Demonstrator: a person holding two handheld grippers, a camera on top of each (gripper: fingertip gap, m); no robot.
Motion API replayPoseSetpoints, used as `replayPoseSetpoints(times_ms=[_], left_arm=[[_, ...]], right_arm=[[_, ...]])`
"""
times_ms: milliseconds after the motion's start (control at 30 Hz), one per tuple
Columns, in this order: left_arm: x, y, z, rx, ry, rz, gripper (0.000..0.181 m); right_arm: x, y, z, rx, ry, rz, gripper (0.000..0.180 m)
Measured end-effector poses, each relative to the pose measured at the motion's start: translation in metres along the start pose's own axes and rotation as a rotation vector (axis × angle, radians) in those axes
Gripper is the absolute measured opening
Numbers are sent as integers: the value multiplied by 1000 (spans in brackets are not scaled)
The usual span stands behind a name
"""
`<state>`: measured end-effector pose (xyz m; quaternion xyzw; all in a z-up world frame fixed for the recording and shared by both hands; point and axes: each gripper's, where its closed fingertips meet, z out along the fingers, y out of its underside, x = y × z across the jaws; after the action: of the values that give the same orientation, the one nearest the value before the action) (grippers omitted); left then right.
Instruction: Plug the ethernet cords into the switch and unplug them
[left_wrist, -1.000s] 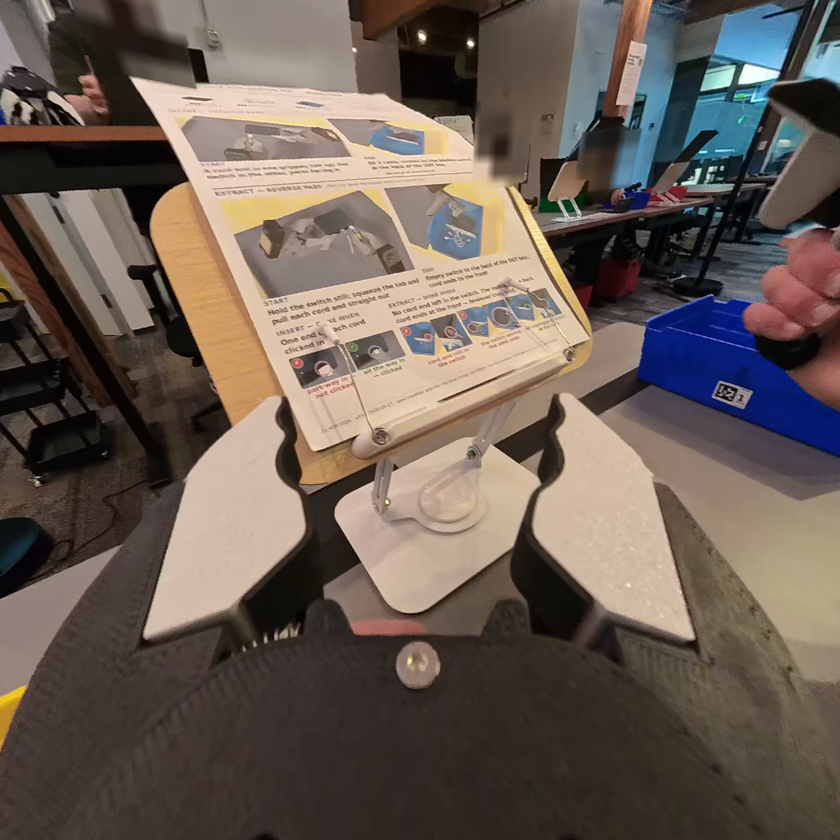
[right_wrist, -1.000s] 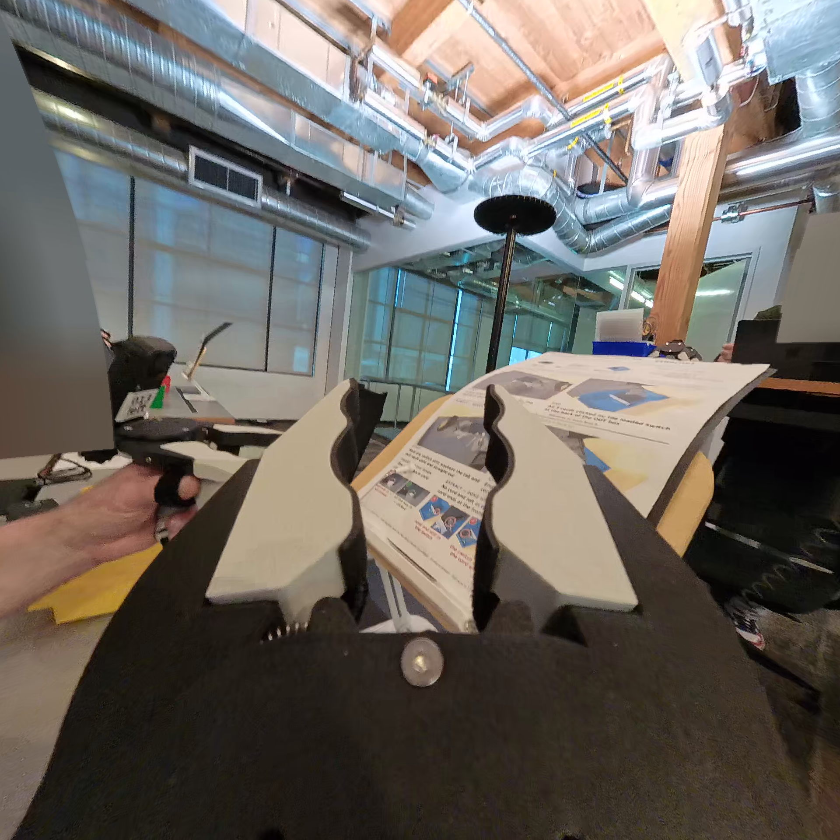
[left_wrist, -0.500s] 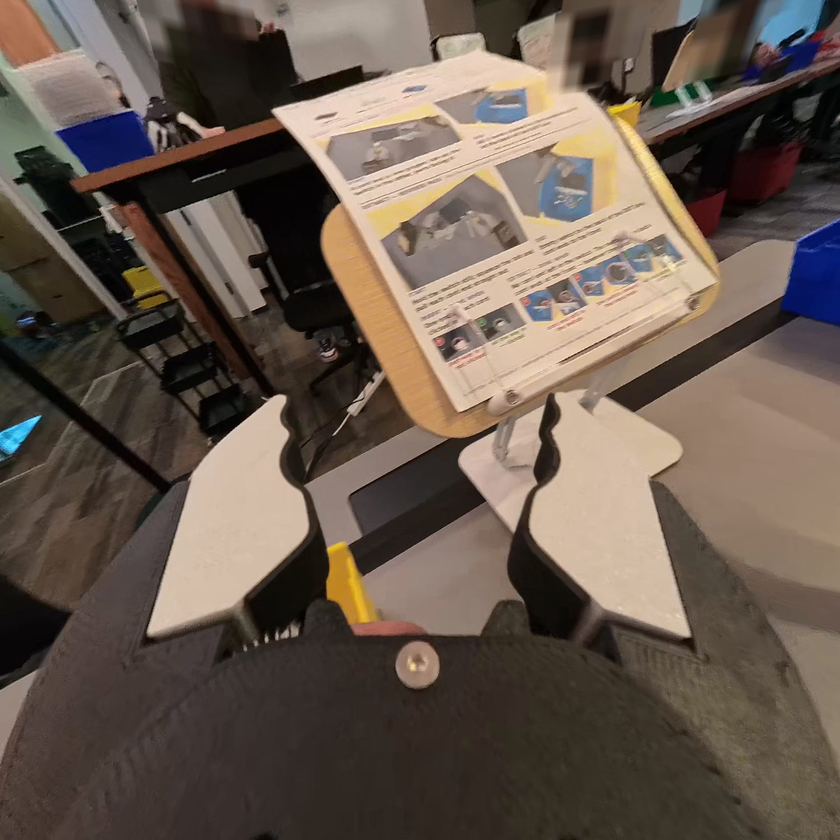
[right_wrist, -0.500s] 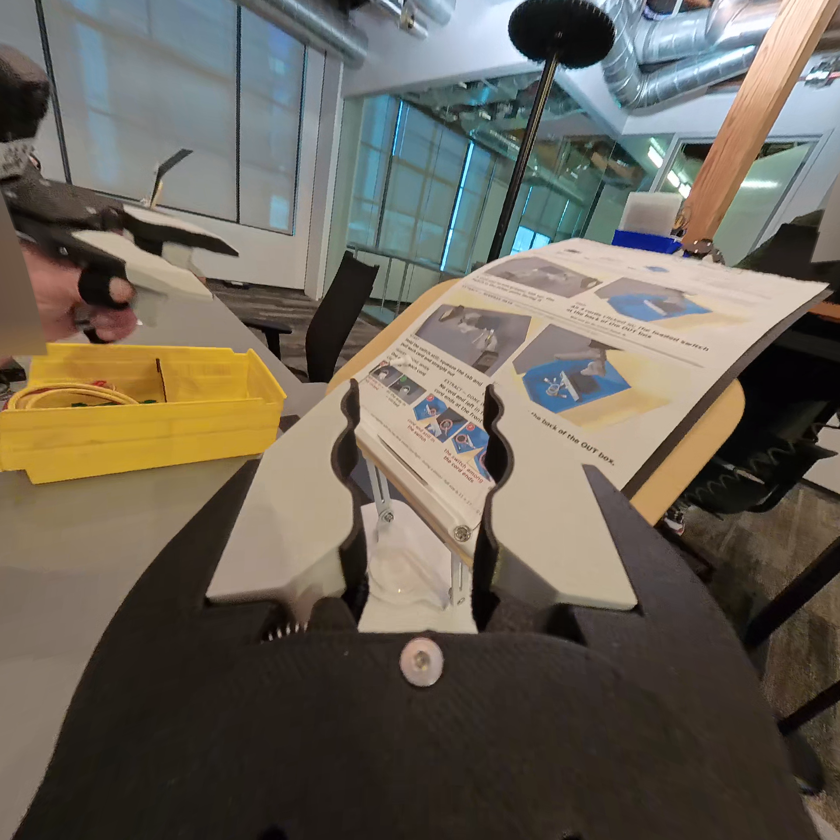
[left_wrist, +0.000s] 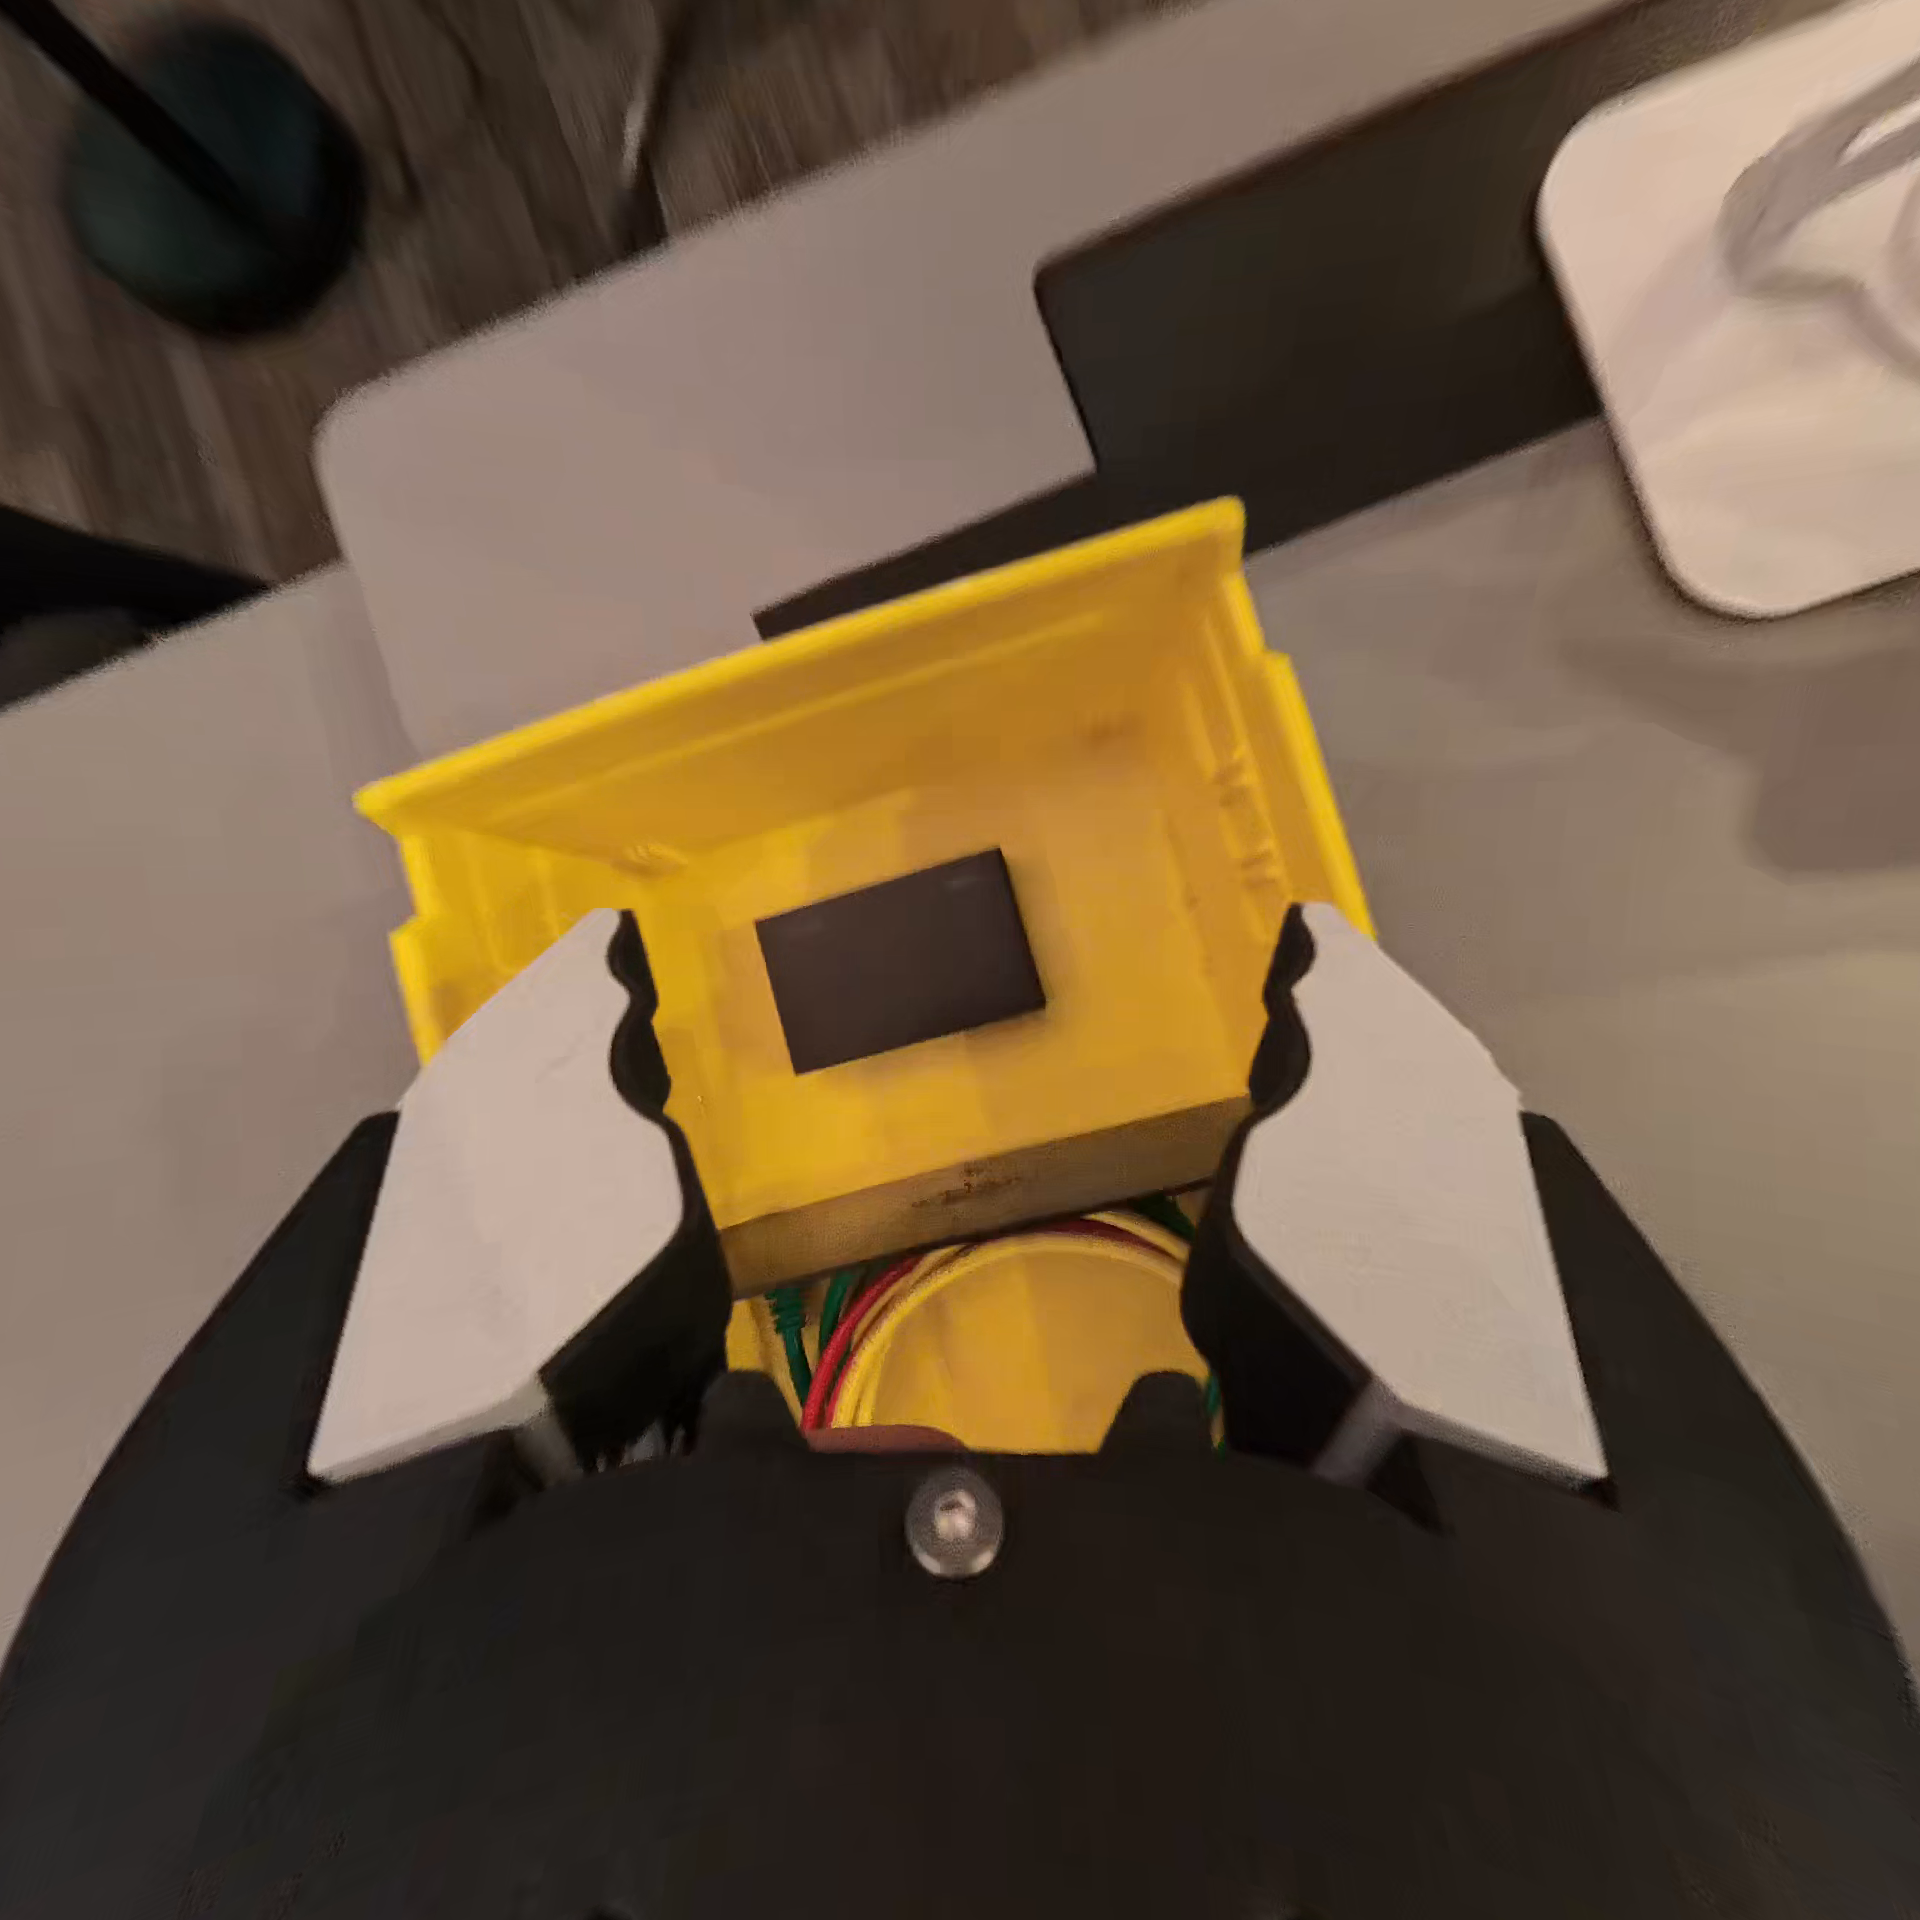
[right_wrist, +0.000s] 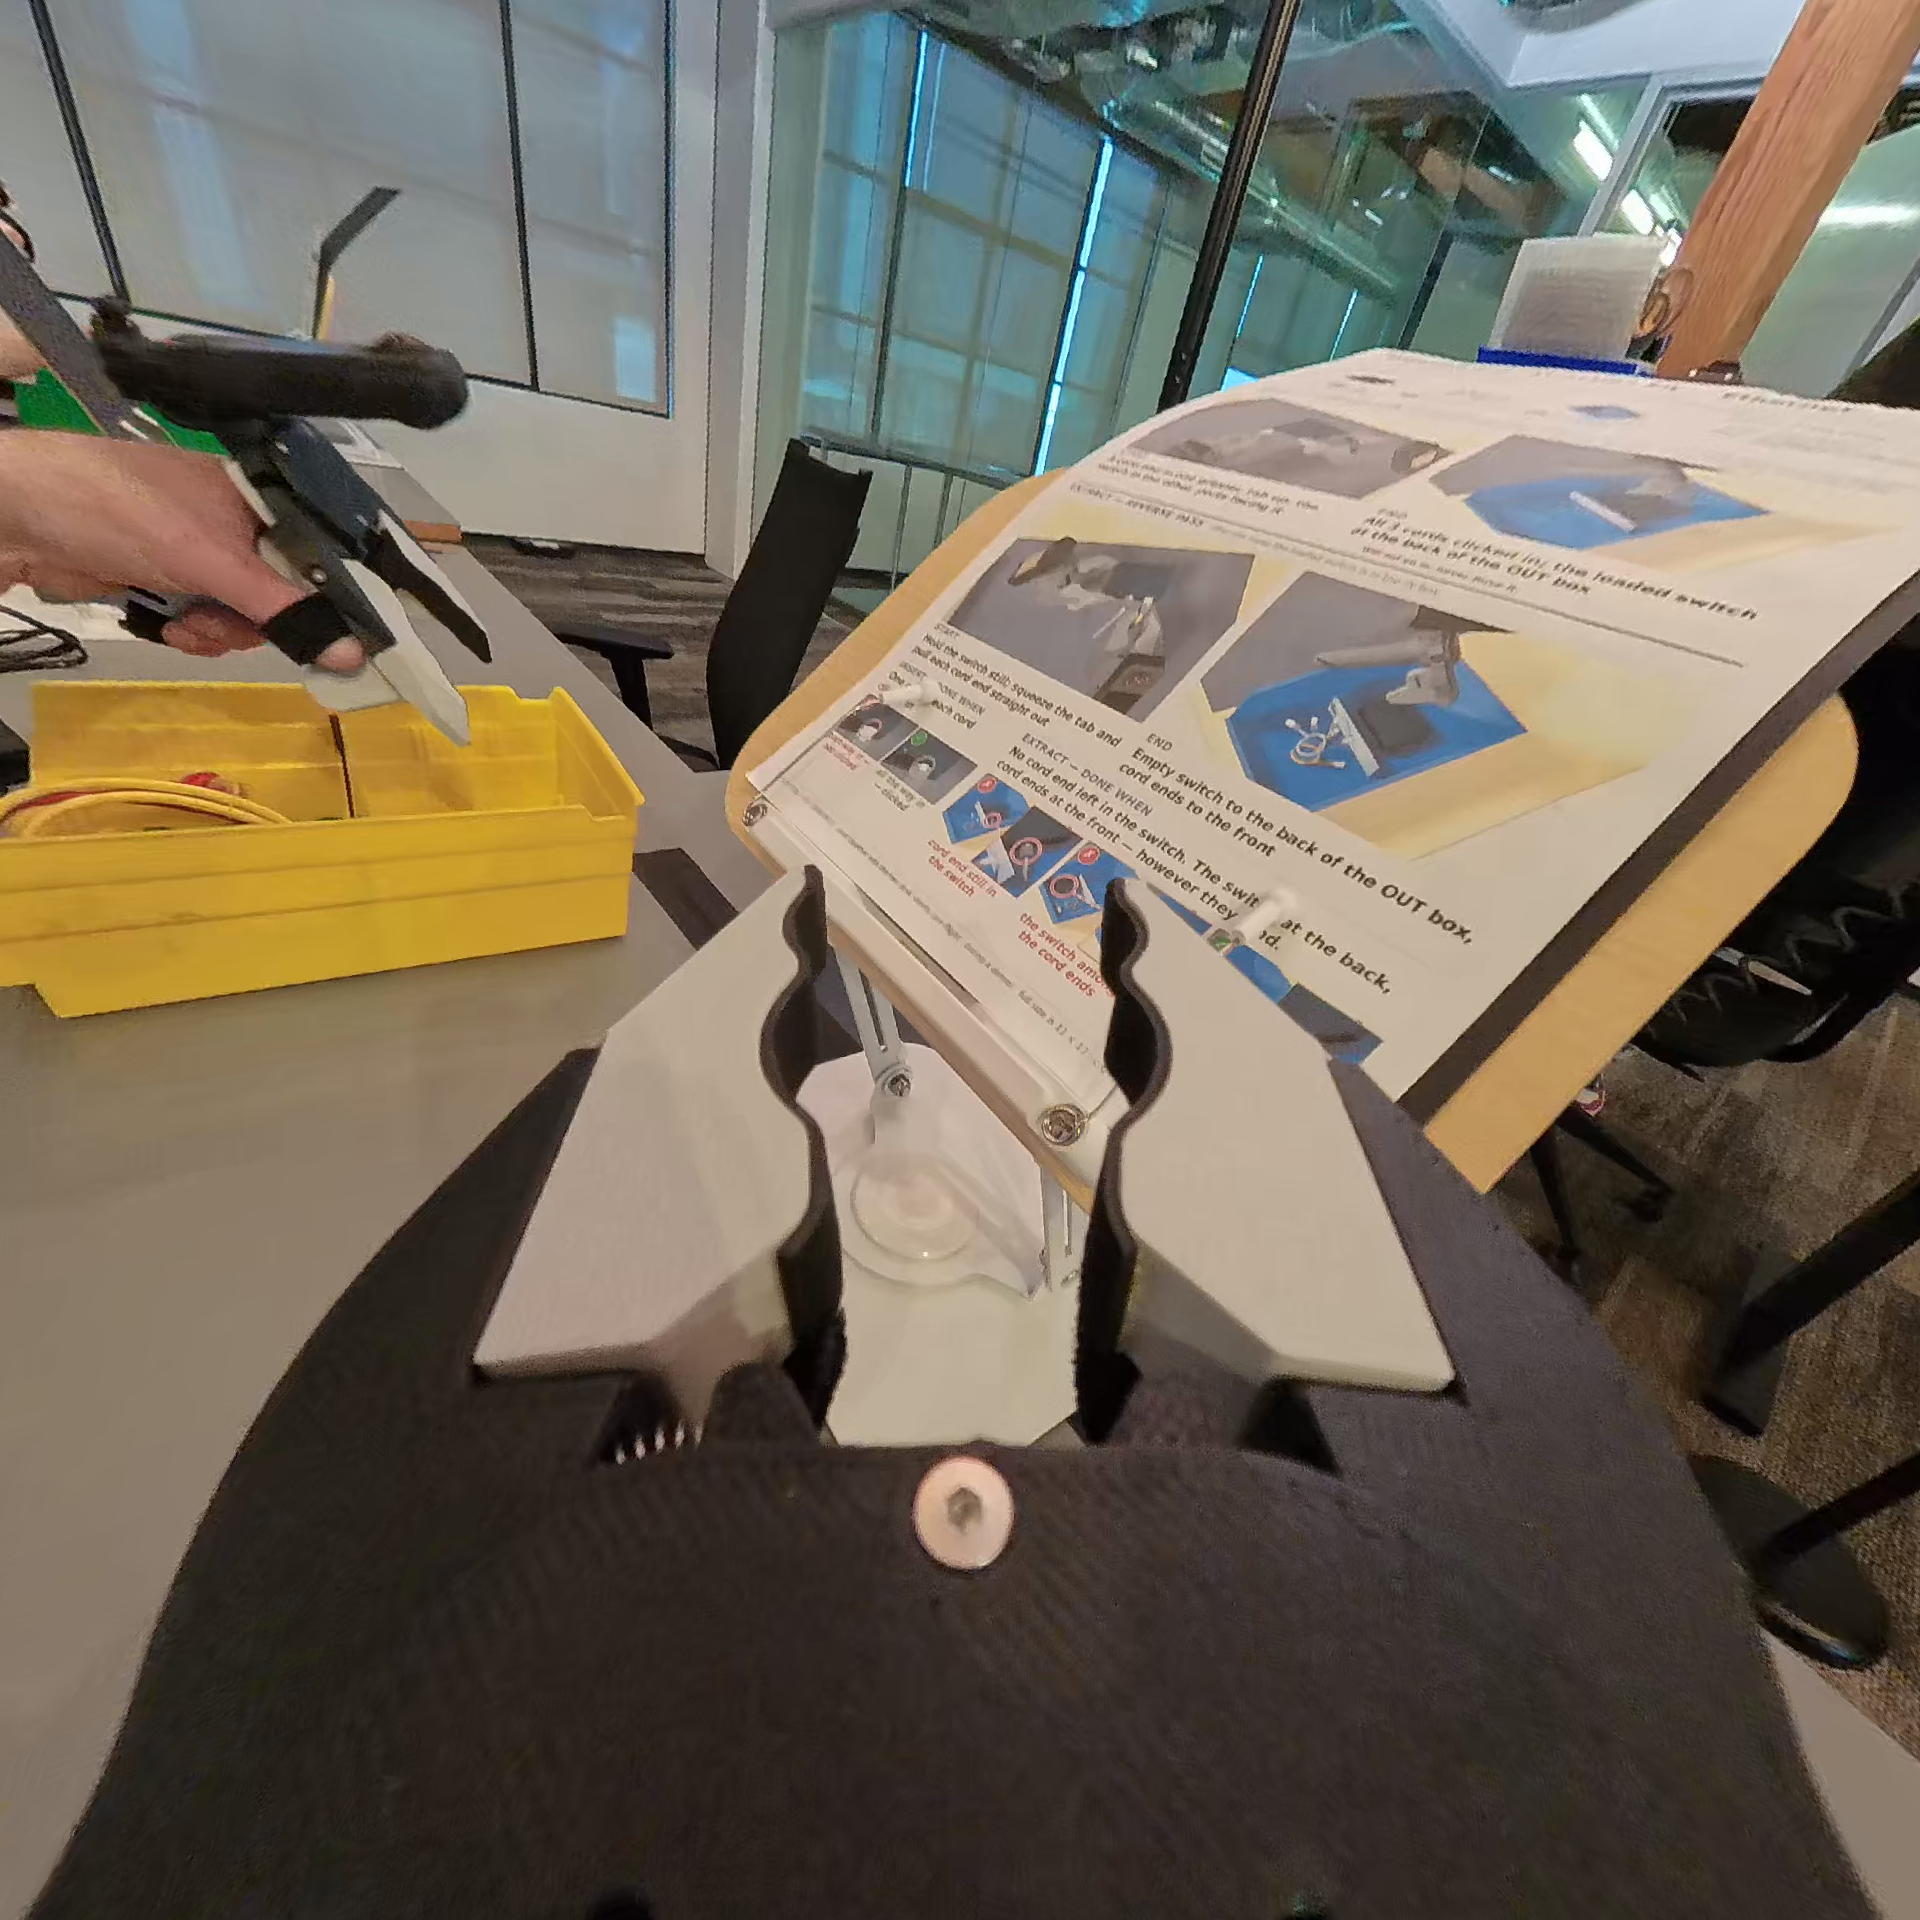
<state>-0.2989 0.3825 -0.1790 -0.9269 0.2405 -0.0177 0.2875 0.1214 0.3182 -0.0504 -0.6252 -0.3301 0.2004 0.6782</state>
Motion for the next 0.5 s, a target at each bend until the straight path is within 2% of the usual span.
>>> replayPoseSetpoints(times_ms=[167, 367, 500], left_arm=[[-6, 39, 49, -269, 22, -28, 118], [-8, 60, 82, -443, 70, -89, 122], [-15, 66, 96, -523, 65, -106, 116]], right_arm=[[-1, 8, 4, -21, -15, 15, 51], [5, 5, -2, -9, -6, 24, 50], [8, 4, -5, -6, 1, 29, 51]])
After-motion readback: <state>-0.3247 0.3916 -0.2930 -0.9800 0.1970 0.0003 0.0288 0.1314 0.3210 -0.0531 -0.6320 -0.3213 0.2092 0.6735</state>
